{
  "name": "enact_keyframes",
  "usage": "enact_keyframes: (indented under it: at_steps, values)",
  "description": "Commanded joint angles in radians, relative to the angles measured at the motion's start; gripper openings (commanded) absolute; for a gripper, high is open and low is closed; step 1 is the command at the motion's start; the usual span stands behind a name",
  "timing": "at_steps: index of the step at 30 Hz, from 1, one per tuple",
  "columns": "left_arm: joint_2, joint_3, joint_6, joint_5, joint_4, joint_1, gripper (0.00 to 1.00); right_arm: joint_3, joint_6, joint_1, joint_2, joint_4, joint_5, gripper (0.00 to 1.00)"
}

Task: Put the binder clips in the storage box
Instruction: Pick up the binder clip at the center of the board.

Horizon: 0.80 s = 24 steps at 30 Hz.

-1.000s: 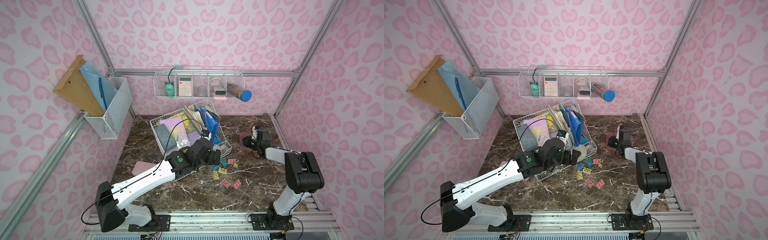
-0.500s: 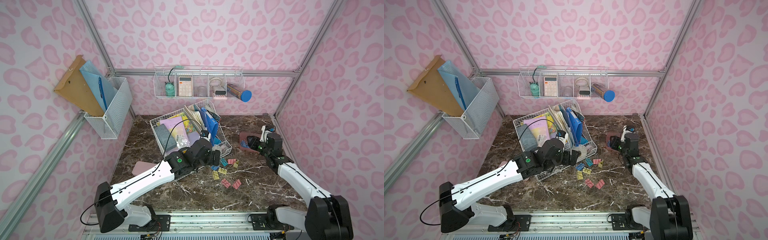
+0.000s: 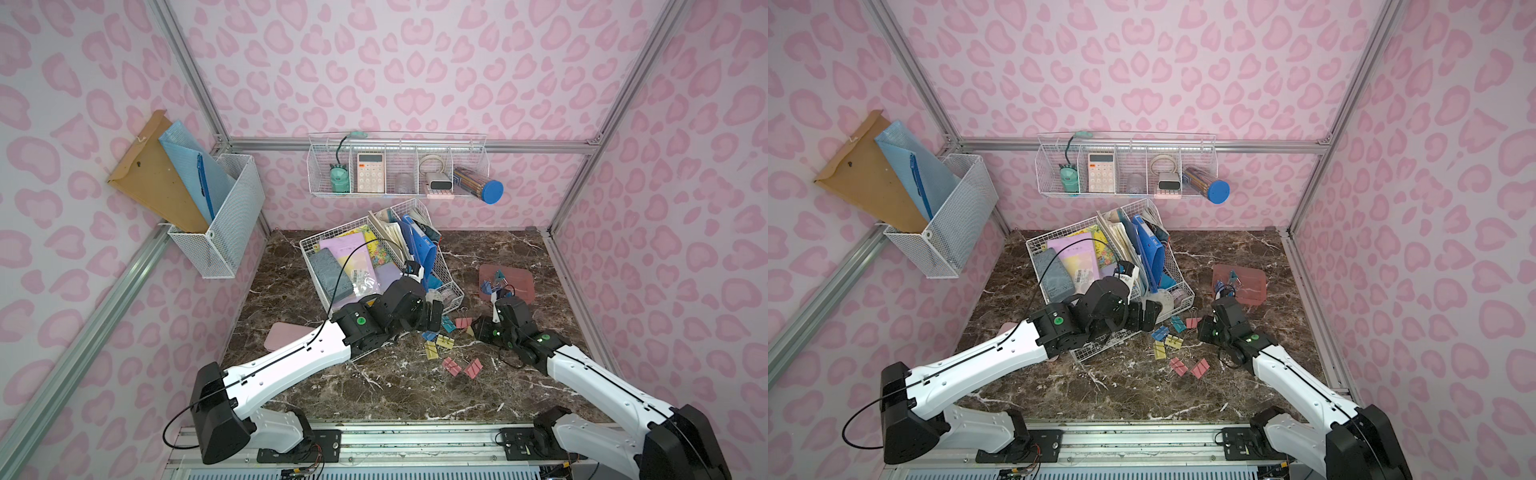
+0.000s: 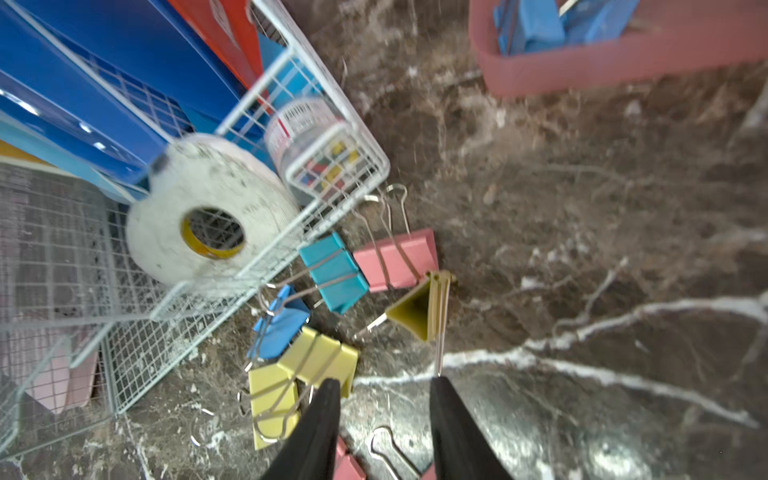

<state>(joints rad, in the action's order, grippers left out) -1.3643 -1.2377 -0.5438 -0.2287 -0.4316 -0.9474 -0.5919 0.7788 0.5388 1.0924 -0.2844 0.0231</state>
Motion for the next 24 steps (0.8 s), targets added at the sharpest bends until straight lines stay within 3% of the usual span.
enact_keyframes:
  at_steps: [1,6,14,24]
  values:
    - [-0.002,-0.004,0.001,0.004,0.007,0.001,0.99,0.021,0.12,0.065,0.01,-0.059,0.126,0.42]
    - [-0.006,-0.004,-0.002,0.009,0.007,0.0,0.99,0.071,0.067,0.073,0.06,0.044,0.144,0.39]
    - [-0.004,-0.004,0.004,0.004,0.0,0.001,0.99,-0.018,0.043,0.075,0.252,0.109,0.143,0.27]
    - [0.009,0.017,-0.002,-0.011,-0.001,0.001,0.99,-0.028,0.048,0.076,0.326,0.069,0.245,0.04]
